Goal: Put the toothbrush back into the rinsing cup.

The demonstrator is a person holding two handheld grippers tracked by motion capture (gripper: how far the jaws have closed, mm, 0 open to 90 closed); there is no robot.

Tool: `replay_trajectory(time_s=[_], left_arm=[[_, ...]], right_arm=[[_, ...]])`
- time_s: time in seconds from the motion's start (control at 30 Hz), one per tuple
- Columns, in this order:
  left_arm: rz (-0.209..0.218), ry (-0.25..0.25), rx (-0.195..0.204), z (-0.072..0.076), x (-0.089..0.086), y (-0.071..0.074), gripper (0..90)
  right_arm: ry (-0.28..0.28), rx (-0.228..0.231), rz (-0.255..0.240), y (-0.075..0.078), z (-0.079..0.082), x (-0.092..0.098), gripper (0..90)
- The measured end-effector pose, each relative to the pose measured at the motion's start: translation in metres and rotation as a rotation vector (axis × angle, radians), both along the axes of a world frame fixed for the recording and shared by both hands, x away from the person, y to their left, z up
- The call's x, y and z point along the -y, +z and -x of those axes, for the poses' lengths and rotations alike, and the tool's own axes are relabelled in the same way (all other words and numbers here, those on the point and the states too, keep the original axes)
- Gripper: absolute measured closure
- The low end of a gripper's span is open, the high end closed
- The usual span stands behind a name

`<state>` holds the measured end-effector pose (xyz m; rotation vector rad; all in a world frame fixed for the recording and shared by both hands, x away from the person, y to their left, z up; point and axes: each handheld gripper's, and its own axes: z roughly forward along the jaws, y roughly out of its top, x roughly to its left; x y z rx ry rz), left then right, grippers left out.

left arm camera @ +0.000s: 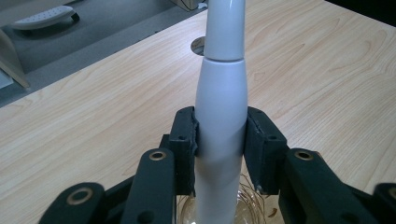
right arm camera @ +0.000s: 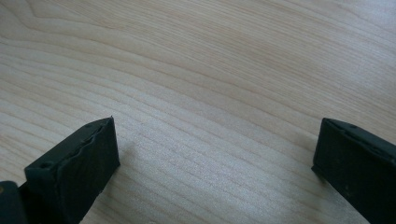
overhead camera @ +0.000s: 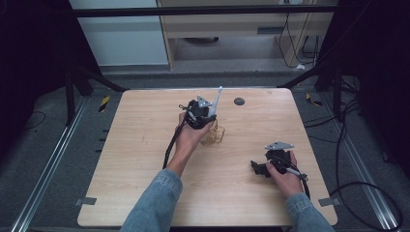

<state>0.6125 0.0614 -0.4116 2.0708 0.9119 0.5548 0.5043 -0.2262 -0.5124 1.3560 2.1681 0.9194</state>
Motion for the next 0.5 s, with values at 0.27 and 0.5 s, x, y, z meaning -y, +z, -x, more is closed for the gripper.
replay_trajectory(time_s=[0.27, 0.5], left_arm=[[-0.006, -0.005, -0.013, 0.0004, 0.0004, -0.0007, 66.1], [0.003, -0.006, -0.029, 0.0002, 0.0001, -0.0012, 66.1]], right_arm=[[0.0, 0.0, 0.0, 0.0, 0.0, 0.0, 0.4], [0.0, 0.0, 0.0, 0.0, 0.0, 0.0, 0.4]])
